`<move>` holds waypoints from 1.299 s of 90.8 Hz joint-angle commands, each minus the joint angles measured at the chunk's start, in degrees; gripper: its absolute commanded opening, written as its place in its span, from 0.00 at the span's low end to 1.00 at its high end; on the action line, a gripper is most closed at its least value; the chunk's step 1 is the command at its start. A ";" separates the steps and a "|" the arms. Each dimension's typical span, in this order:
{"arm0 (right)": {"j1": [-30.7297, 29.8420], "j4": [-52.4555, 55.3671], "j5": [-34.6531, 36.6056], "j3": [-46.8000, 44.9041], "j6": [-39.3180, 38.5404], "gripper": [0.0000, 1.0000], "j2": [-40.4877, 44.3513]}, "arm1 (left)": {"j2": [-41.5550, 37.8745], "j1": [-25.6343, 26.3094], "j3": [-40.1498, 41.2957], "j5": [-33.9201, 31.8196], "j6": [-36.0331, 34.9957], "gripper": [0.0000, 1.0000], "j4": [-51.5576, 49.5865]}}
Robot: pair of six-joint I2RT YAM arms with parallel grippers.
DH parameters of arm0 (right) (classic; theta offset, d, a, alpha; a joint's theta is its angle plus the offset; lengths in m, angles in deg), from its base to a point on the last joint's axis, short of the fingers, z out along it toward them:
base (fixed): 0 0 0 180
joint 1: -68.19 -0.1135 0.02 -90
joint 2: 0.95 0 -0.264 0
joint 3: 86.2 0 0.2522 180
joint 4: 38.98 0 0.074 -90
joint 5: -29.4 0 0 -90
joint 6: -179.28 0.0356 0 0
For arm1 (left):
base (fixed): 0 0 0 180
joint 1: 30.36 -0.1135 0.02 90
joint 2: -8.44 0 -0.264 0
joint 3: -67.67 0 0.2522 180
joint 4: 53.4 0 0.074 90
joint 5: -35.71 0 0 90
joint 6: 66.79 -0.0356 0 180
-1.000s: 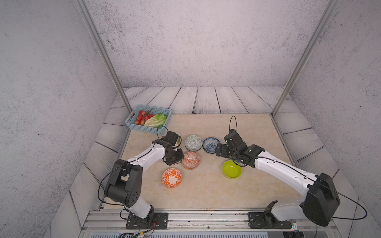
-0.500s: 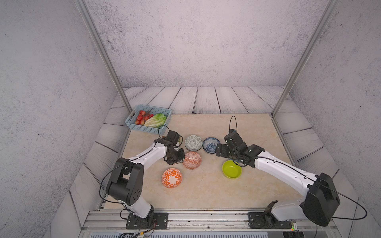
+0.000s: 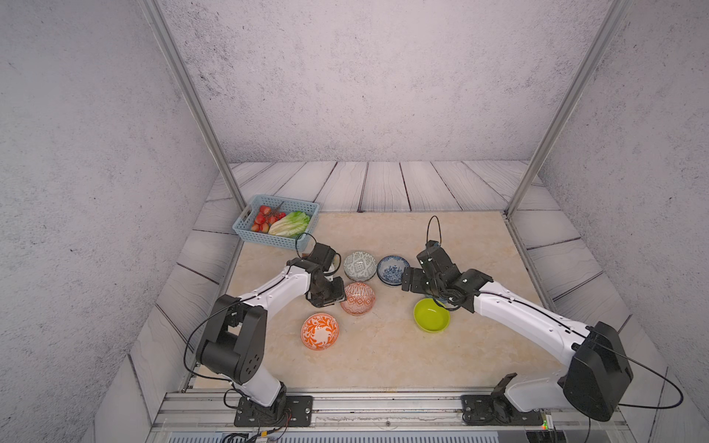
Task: Stack the bowls
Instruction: Adjust the bowl at the center of the board, then pick up the bowl from the center of the board.
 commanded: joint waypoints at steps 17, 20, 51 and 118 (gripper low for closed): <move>-0.21 0.35 0.74 -0.33 -0.85 0.94 1.29 | -11.01 -1.70 2.03 -7.23 1.86 0.78 -6.83; -0.16 0.33 0.57 -0.32 -0.91 0.94 1.28 | -12.93 -2.18 2.46 -9.20 2.69 0.81 -8.29; -0.18 -0.11 -0.01 -0.58 -0.89 0.94 1.71 | -29.15 -7.88 10.51 -16.62 8.81 0.81 -19.94; -0.16 -0.36 0.16 -0.09 -1.01 0.94 0.68 | -31.93 -8.24 23.82 -5.90 11.60 0.38 -11.30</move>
